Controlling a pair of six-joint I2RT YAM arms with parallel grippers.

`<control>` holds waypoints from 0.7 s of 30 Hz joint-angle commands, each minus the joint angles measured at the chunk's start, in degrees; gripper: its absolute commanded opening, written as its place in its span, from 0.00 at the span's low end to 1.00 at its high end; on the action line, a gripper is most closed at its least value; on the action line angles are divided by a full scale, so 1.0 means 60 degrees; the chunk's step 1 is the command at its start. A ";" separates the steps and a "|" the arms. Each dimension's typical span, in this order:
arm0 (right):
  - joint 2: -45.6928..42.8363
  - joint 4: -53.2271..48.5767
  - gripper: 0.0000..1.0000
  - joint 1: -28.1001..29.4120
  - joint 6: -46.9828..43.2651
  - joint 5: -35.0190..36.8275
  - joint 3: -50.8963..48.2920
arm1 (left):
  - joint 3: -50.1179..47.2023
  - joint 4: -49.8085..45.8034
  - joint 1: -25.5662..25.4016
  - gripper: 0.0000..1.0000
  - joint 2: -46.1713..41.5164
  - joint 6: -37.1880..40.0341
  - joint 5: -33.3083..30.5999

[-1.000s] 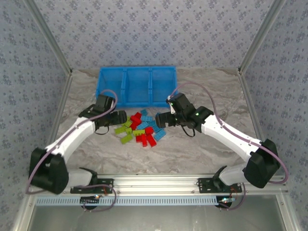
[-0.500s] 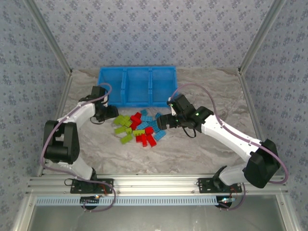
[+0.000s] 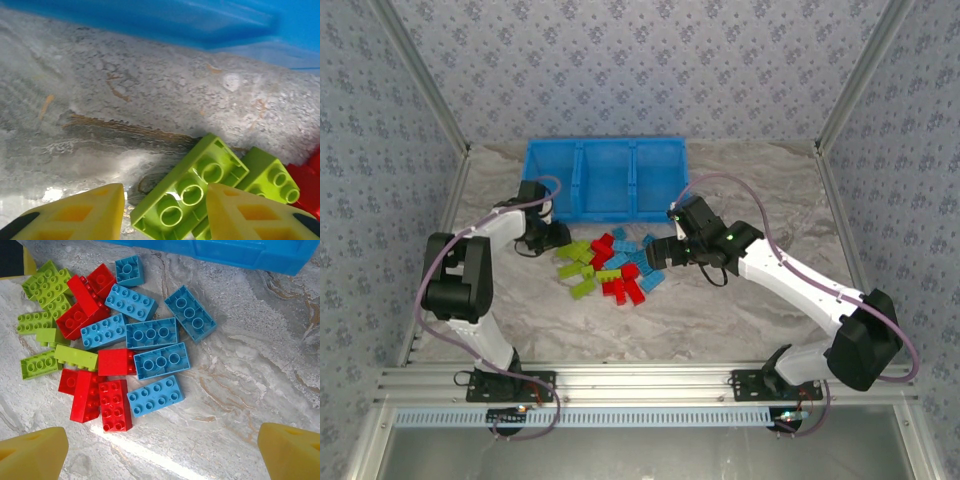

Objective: Sort the legos into containers by color

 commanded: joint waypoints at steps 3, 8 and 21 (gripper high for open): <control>-0.0270 -0.0316 1.00 0.0034 0.0221 0.0198 0.0089 | -0.0459 -0.0154 0.0035 0.39 -0.0287 -0.0296 -0.0853; -0.0345 -0.0343 1.00 0.0038 0.0257 0.0268 0.0098 | -0.1067 -0.0078 0.0170 0.34 -0.0766 -0.0580 -0.1135; -0.0327 -0.0317 1.00 0.0029 0.0239 0.0340 0.0100 | -0.2773 0.1071 -0.0024 0.46 -0.4072 -0.0995 -0.0429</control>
